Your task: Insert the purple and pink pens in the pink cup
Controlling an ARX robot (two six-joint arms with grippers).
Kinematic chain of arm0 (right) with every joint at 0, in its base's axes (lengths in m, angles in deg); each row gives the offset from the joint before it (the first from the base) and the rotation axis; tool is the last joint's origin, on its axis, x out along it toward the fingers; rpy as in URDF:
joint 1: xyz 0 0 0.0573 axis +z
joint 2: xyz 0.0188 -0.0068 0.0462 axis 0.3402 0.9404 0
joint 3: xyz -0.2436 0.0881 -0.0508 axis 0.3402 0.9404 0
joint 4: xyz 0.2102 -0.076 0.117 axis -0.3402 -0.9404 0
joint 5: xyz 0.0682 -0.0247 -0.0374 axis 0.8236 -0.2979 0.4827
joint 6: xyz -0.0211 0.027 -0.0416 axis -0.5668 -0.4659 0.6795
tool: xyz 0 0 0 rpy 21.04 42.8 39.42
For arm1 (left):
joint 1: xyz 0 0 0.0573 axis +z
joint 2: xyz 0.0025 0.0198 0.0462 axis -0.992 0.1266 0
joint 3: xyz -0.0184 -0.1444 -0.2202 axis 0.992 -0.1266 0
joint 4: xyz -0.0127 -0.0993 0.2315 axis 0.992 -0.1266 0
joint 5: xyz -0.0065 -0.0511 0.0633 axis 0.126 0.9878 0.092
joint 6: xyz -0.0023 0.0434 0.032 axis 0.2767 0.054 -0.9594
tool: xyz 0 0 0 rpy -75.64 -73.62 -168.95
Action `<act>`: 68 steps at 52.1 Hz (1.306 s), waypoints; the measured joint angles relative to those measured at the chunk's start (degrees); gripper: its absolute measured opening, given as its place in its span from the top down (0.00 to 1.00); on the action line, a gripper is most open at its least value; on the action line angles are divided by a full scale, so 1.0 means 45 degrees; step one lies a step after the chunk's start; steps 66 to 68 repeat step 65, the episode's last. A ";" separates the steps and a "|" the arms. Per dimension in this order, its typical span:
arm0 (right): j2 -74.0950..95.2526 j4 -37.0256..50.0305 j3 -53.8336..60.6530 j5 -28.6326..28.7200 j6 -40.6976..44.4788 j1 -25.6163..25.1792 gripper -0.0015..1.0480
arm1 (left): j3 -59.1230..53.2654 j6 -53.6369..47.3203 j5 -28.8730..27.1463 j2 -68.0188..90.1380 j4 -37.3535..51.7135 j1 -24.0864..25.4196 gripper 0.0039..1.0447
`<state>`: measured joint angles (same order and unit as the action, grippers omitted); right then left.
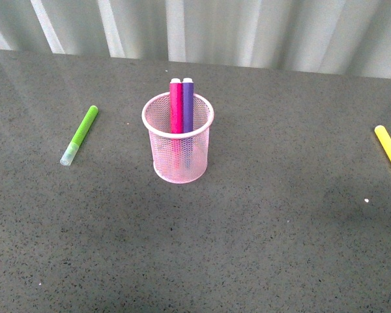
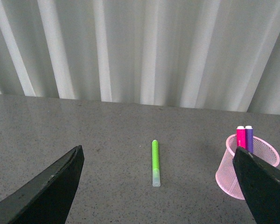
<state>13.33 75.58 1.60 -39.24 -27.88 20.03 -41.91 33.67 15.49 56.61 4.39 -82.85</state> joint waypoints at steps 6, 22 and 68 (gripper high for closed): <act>-0.0442 -0.0078 0.0000 0.0000 0.0000 0.0000 0.97 | 0.0005 -0.0005 0.0005 -0.0010 0.0000 0.0000 0.06; -0.0442 -0.0107 0.0000 0.0000 0.0005 0.0000 0.77 | 0.0005 0.0000 0.0005 0.0000 0.0000 0.0000 0.06; -0.0442 -0.0121 0.0000 0.0005 -0.0005 0.0000 0.07 | 0.0005 0.0000 0.0000 -0.0005 -0.0005 0.0000 0.06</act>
